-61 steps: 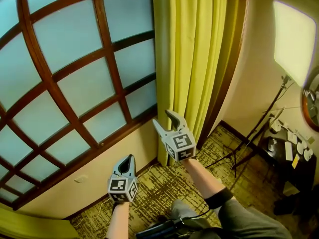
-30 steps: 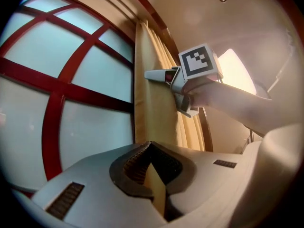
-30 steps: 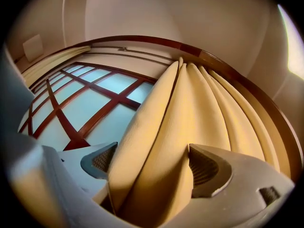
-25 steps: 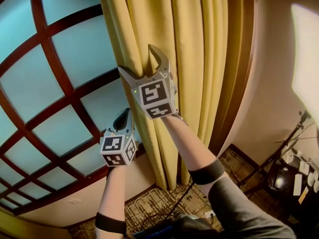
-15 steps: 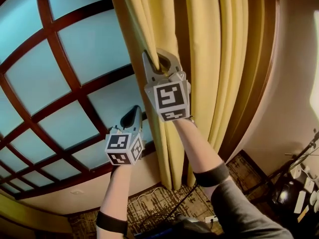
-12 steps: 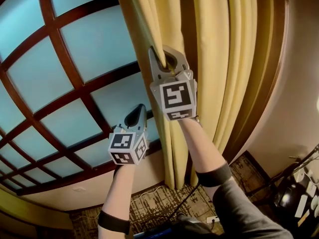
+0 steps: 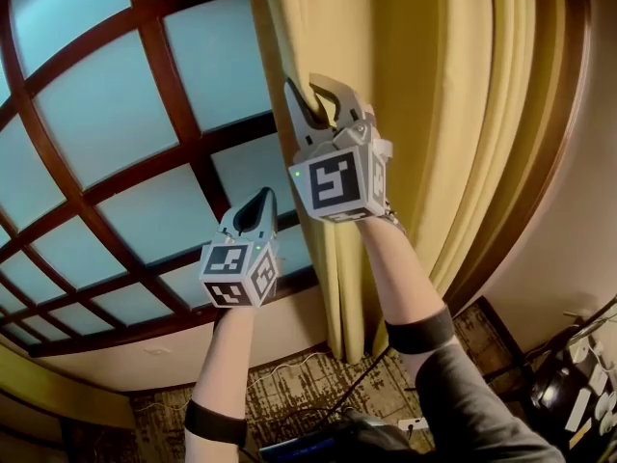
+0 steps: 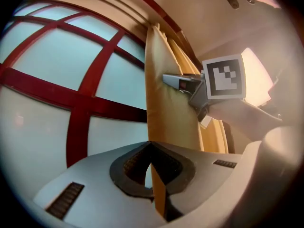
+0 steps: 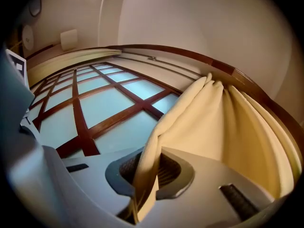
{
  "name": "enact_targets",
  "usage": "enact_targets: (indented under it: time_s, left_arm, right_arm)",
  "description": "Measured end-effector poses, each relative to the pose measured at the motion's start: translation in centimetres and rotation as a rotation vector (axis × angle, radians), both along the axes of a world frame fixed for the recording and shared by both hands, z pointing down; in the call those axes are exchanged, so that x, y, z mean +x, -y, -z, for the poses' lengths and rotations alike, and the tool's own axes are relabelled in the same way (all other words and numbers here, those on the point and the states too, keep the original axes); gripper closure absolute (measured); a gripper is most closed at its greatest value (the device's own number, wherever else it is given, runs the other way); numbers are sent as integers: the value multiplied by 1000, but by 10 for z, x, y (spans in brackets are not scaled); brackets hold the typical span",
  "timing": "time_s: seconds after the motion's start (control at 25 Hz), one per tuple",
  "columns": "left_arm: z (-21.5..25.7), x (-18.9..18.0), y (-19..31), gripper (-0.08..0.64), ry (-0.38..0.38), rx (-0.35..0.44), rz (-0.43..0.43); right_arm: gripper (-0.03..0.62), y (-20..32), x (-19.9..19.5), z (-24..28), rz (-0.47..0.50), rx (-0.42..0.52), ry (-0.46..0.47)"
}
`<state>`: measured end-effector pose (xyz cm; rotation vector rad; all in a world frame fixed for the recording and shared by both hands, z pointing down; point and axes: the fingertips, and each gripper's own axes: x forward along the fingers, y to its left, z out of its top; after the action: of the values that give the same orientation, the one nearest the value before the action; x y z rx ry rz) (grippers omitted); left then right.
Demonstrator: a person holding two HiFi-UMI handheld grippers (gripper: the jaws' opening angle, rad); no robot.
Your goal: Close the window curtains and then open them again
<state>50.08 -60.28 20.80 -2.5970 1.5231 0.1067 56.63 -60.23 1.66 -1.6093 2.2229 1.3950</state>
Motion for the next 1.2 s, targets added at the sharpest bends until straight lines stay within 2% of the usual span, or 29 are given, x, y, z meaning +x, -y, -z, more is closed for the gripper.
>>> enact_targets:
  time_s: [0.16, 0.36, 0.68, 0.84, 1.0, 1.2]
  left_arm:
    - [4, -37, -12, 559, 2, -2, 40]
    - [3, -114, -18, 559, -13, 4, 119]
    - [22, -163, -60, 559, -36, 32, 229]
    - [21, -220, -63, 559, -57, 35, 281]
    - [20, -260, -71, 559, -74, 37, 326]
    - [11, -299, -81, 558, -79, 28, 386]
  right_arm:
    - [555, -5, -35, 6, 11, 28, -54]
    - [552, -7, -115, 13, 71, 45, -117]
    - [552, -59, -168, 47, 147, 113, -183]
    - [557, -57, -229, 49, 167, 133, -235]
    - [560, -62, -293, 28, 205, 128, -361]
    - [558, -90, -349, 32, 276, 170, -343]
